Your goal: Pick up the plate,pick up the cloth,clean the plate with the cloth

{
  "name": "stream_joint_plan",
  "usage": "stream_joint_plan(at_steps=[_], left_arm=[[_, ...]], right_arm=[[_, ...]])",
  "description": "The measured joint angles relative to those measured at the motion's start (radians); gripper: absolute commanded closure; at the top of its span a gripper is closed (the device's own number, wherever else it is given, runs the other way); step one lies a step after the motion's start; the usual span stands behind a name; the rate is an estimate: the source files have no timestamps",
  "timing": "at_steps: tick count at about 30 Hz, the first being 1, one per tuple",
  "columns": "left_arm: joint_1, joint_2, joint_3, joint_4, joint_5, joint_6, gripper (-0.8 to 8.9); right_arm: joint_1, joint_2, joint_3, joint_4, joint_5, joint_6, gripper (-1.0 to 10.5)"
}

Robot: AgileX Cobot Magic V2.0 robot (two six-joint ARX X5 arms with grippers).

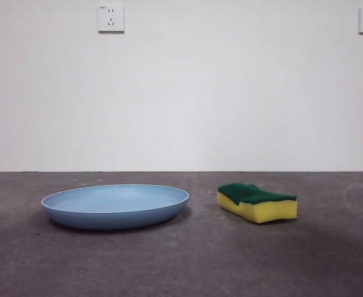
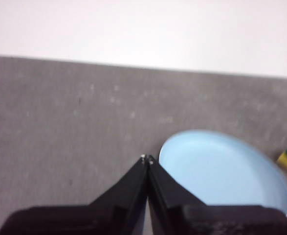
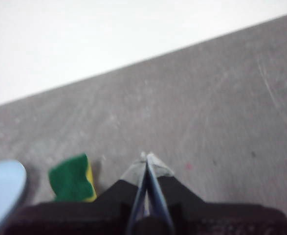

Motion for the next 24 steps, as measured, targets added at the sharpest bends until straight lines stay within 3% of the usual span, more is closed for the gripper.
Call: stream_joint_plan(at_steps=[4, 10, 15, 22, 24], left_arm=[[0.0, 0.101, 0.114, -0.026, 0.0, -0.014, 8.19], [0.0, 0.321, 0.303, -0.113, 0.024, -0.013, 8.19], [0.0, 0.523, 0.476, -0.204, 0.118, 0.035, 8.18], [0.0, 0.731, 0.623, -0.301, 0.166, 0.063, 8.11], [0.0, 0.76, 0.629, -0.302, 0.197, 0.064, 7.61]], right_arm=[[0.0, 0.104, 0.115, -0.011, -0.01, 0.009, 9.6], [0.0, 0.293, 0.304, -0.05, -0.117, 0.01, 9.6], [0.0, 0.47, 0.479, -0.151, -0.226, 0.005, 9.6], [0.0, 0.727, 0.724, -0.411, -0.357, -0.122, 9.3], [0.0, 0.785, 0.769, -0.458, -0.365, -0.16, 7.9]])
